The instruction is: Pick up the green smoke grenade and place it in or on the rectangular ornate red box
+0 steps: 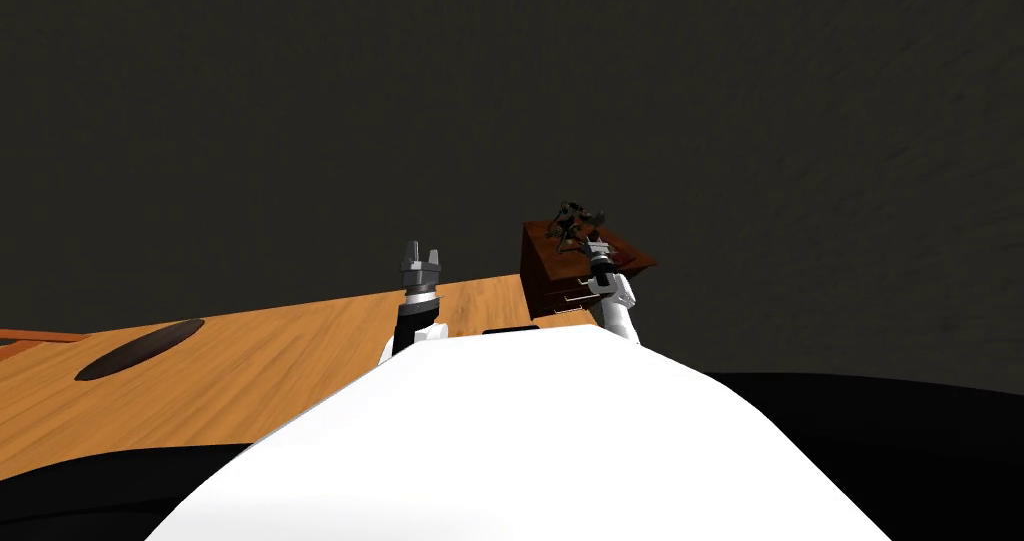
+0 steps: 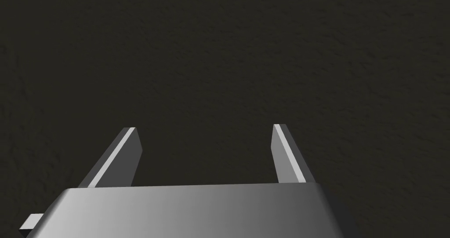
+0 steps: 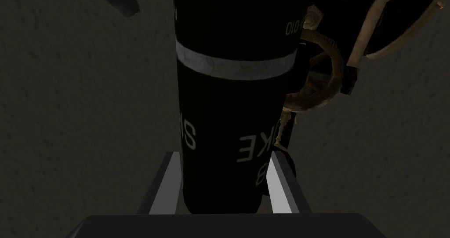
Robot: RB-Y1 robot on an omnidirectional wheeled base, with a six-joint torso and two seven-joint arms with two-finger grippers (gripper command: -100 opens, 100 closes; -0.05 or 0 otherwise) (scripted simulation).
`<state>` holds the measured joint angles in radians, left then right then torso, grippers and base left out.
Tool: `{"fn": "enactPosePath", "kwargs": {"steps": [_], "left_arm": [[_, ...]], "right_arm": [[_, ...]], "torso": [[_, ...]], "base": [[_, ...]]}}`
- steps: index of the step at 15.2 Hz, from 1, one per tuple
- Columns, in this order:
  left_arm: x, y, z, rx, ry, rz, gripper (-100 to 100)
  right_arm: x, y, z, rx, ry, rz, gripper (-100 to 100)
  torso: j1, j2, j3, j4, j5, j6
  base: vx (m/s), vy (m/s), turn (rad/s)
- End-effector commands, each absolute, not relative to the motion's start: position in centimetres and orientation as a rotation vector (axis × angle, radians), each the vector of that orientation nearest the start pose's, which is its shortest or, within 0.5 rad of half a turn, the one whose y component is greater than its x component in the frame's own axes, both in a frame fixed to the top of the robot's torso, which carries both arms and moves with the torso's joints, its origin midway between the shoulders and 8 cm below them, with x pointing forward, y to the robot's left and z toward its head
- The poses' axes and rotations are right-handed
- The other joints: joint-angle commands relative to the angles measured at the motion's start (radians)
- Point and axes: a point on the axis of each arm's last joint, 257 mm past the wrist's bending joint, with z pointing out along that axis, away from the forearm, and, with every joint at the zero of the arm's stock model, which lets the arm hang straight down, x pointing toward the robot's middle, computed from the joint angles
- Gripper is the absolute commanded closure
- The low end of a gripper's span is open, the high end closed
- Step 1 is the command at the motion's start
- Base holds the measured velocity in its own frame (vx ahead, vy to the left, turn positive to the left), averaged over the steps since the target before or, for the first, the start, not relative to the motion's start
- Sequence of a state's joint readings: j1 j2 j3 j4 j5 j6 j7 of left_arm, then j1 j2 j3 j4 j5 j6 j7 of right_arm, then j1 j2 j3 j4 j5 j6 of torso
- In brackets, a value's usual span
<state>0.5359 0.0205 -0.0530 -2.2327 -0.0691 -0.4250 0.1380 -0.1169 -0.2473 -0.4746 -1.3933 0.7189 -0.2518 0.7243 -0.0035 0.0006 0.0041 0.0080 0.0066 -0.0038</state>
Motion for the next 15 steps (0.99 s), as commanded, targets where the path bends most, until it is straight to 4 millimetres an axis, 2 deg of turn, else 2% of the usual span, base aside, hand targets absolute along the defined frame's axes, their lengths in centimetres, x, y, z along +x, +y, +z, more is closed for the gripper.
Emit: {"fn": "enactPosePath", "kwargs": {"steps": [1, 4, 7, 11, 12, 13, 15], "left_arm": [[36.4, 26.0, -2.6, -0.795, 0.739, -1.385, 0], [36.4, 26.0, -2.6, -0.795, 0.739, -1.385, 0], [36.4, 26.0, -2.6, -0.795, 0.740, -1.385, 0], [36.4, 26.0, -2.6, -0.795, 0.740, -1.385, 0], [36.4, 26.0, -2.6, -0.795, 0.740, -1.385, 0], [36.4, 26.0, -2.6, -0.795, 0.740, -1.385, 0], [36.4, 26.0, -2.6, -0.795, 0.739, -1.385, 0]], "right_arm": [[53.6, -49.1, -14.0, 0.143, 1.371, -0.278, 100], [53.0, -51.7, -14.4, 0.162, 1.398, -0.322, 100], [52.1, -53.9, -15.3, 0.179, 1.425, -0.358, 100], [49.8, -58.1, -17.1, 0.210, 1.480, -0.433, 100], [50.6, -56.9, -16.8, 0.202, 1.464, -0.409, 100], [50.5, -57.2, -16.9, 0.205, 1.468, -0.416, -100], [50.5, -57.3, -16.9, 0.205, 1.468, -0.417, -100]], "torso": [[0.000, 0.000, 0.000, 0.000, 0.000, 0.000], [-0.004, -0.002, -0.001, 0.000, 0.000, 0.001], [-0.011, -0.009, -0.005, -0.002, -0.001, 0.003], [-0.010, -0.012, -0.007, -0.003, -0.001, 0.003], [-0.011, -0.012, -0.007, -0.003, -0.001, 0.003], [-0.007, -0.011, -0.007, -0.003, -0.001, 0.002], [0.001, -0.009, -0.006, -0.003, 0.001, 0.002]], "base": [[-0.079, -0.096, 0.040], [-0.022, -0.142, 0.088], [0.059, -0.198, 0.094], [0.057, -0.185, 0.108], [0.033, -0.126, 0.025], [0.012, -0.051, 0.001], [0.005, -0.020, 0.002]]}}
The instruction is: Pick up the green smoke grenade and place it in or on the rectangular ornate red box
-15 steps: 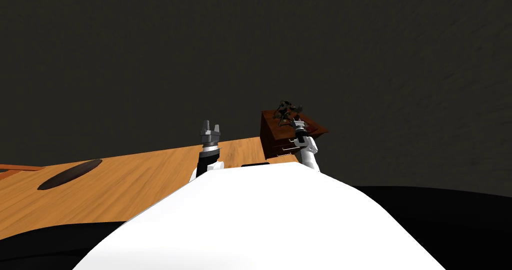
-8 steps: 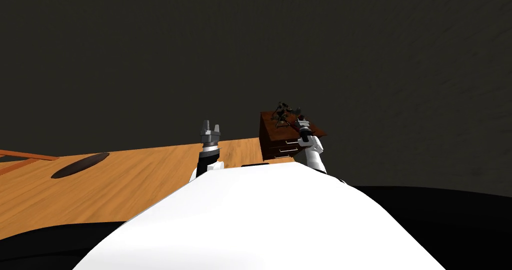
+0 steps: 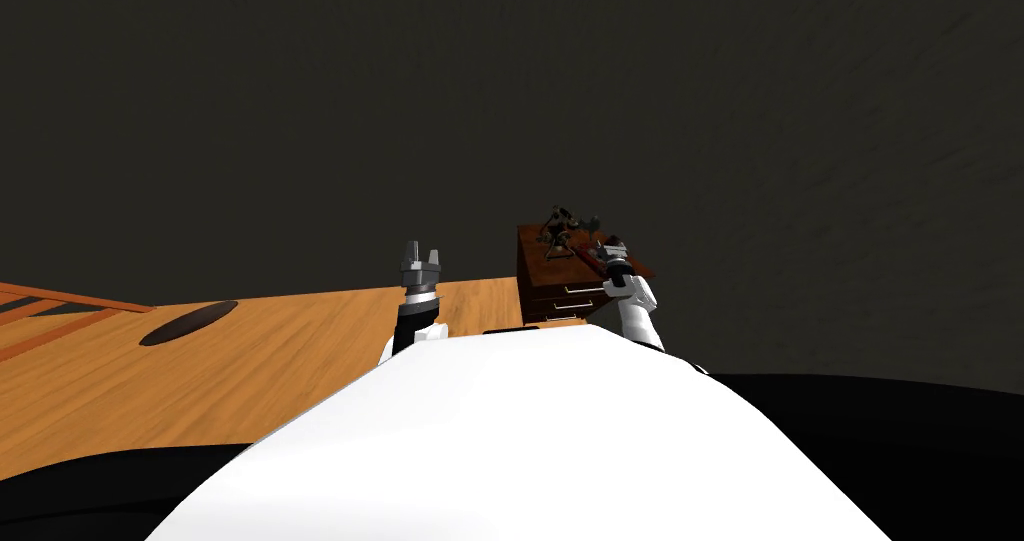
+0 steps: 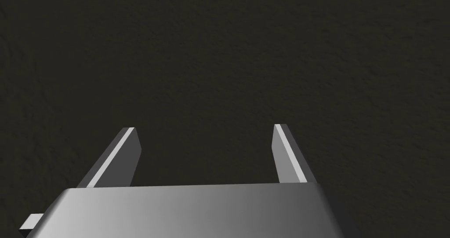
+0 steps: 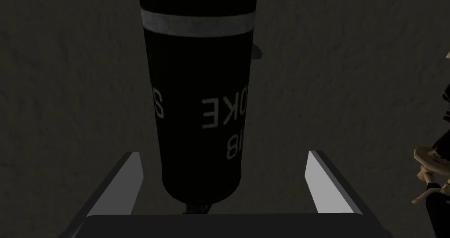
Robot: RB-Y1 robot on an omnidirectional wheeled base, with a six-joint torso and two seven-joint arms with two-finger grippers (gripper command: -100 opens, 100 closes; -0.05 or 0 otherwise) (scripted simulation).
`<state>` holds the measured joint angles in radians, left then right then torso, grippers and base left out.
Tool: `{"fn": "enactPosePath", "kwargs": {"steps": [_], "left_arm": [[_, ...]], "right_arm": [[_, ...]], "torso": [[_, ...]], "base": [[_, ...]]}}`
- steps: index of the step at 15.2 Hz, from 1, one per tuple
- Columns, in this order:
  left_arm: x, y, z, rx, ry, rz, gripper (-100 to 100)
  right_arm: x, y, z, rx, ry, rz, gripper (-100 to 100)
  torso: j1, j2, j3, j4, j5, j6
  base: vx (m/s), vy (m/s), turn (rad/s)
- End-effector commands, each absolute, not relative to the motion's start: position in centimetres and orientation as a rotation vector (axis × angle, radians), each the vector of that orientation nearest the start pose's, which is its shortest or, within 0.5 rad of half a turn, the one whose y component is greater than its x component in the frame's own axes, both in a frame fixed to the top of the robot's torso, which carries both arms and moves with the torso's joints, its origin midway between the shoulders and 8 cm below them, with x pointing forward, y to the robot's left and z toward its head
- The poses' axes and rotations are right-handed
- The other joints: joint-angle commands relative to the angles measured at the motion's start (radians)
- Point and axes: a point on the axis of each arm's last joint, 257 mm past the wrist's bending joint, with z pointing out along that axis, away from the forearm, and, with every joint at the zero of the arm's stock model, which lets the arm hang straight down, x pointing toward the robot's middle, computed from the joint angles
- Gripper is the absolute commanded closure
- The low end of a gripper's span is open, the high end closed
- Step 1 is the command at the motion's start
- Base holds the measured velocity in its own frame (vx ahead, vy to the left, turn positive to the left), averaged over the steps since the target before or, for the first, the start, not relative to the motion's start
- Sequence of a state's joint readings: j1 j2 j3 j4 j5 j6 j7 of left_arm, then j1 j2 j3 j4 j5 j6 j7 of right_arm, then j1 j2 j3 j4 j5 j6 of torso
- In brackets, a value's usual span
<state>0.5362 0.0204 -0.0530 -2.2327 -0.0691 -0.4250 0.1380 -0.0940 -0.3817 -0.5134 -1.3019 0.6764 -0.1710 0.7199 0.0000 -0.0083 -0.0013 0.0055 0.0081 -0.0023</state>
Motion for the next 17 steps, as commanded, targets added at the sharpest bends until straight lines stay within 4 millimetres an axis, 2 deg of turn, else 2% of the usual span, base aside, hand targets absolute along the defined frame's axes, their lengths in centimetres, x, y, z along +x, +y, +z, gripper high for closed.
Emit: {"fn": "enactPosePath", "kwargs": {"steps": [1, 2, 3, 11, 12, 17], "left_arm": [[36.4, 26.0, -2.6, -0.795, 0.739, -1.385, 0], [36.4, 26.0, -2.6, -0.795, 0.739, -1.385, 0], [36.4, 26.0, -2.6, -0.795, 0.739, -1.385, 0], [36.4, 26.0, -2.6, -0.795, 0.739, -1.385, 0], [36.4, 26.0, -2.6, -0.795, 0.739, -1.385, 0], [36.4, 26.0, -2.6, -0.795, 0.739, -1.385, 0]], "right_arm": [[50.5, -57.3, -16.9, 0.205, 1.468, -0.417, -100], [50.5, -57.3, -16.9, 0.205, 1.468, -0.417, -100], [51.0, -58.0, -15.9, 0.215, 1.468, -0.425, -100], [52.6, -61.1, -11.9, 0.263, 1.463, -0.462, -100], [52.5, -60.6, -12.3, 0.252, 1.463, -0.456, -100], [52.5, -60.8, -12.3, 0.257, 1.464, -0.457, -100]], "torso": [[0.000, 0.000, 0.000, 0.000, 0.000, 0.000], [0.001, 0.000, 0.000, 0.000, 0.000, 0.000], [0.002, 0.001, 0.000, 0.000, 0.000, 0.000], [0.004, 0.007, 0.004, 0.002, 0.001, -0.002], [0.004, 0.007, 0.004, 0.002, 0.001, -0.002], [0.004, 0.001, 0.000, 0.000, 0.001, -0.002]], "base": [[0.002, -0.008, 0.001], [0.002, -0.005, -0.003], [-0.044, 0.006, 0.069], [-0.108, 0.003, 0.104], [-0.063, -0.002, 0.040], [-0.008, 0.000, 0.000]]}}
